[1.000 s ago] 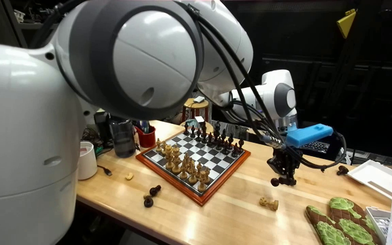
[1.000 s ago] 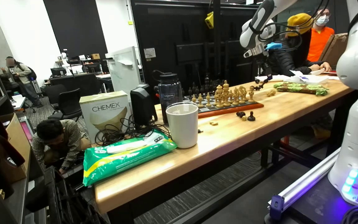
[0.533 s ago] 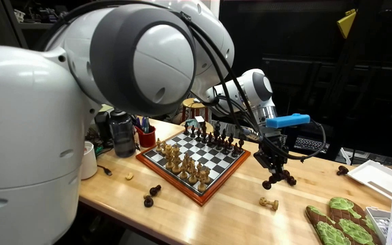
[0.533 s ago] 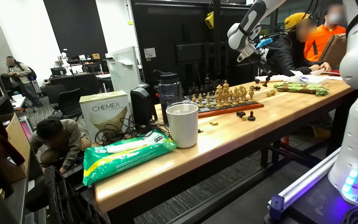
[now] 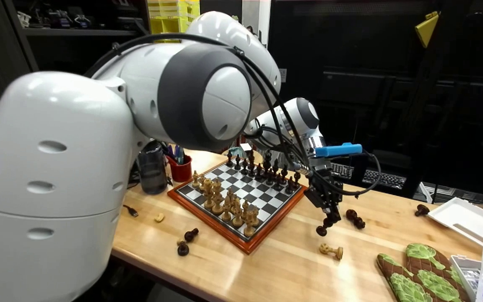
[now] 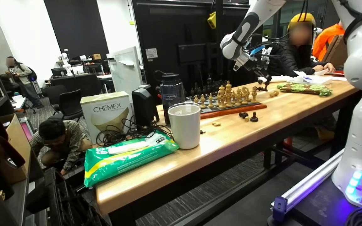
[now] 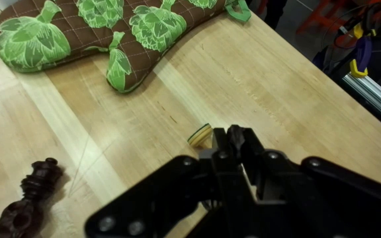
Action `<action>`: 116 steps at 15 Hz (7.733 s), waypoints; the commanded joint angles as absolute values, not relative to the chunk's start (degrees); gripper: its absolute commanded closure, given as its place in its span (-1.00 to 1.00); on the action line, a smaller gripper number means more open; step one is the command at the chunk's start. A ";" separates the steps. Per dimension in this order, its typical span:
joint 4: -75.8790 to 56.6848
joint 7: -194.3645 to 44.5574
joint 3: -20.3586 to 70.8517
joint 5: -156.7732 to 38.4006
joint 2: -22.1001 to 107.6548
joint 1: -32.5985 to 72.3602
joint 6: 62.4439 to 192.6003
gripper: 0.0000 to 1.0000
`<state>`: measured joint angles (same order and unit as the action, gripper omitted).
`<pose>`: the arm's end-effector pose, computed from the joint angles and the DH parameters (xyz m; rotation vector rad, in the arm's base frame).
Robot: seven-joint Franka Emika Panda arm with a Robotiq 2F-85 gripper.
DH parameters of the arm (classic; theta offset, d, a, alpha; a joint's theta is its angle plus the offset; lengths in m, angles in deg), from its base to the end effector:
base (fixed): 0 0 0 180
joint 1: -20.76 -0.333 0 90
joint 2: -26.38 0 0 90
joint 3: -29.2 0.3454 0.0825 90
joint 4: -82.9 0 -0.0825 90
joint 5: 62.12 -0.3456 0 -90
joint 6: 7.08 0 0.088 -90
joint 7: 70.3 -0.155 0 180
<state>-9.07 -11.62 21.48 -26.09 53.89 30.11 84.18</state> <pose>0.5445 -0.2505 0.3580 2.4107 1.1698 -1.1214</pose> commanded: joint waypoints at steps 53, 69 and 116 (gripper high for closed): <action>-24.19 20.73 19.07 -75.91 38.70 44.41 117.40 -1.00; -31.93 -23.48 16.74 -63.43 35.69 38.70 125.87 -1.00; -22.47 -29.59 18.25 -67.58 43.77 41.26 112.86 0.25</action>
<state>-23.98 -30.44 17.66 -66.84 43.34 40.42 114.46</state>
